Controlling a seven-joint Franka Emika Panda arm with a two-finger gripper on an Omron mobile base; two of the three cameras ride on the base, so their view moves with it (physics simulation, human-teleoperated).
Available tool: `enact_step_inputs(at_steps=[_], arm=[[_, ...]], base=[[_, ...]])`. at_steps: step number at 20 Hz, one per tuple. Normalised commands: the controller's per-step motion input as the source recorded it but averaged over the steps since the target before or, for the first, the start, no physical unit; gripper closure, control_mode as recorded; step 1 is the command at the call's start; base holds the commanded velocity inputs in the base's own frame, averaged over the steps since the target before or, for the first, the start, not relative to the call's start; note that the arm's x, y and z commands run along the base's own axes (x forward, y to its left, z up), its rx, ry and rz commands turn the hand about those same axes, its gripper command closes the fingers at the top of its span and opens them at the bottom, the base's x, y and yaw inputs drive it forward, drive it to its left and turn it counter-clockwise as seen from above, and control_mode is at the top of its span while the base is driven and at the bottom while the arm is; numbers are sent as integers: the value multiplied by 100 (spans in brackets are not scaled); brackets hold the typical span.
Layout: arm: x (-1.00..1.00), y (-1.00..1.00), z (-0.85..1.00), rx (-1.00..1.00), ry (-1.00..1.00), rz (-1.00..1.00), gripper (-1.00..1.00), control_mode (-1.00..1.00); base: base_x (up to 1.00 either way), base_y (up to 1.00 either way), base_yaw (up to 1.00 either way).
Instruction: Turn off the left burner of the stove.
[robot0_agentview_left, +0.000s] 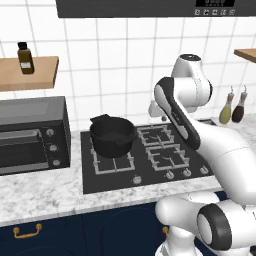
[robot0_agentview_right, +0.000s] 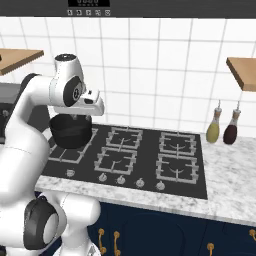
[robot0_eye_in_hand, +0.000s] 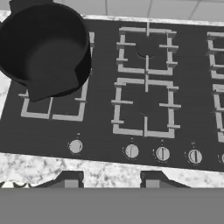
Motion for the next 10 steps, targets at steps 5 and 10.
enact_step_inputs(at_steps=[5,10], arm=[[-29,7,-20,-10,0,9,-100,-100],[-29,42,-80,-16,-2,38,-100,-100]], base=[[0,0,0],[0,0,0]])
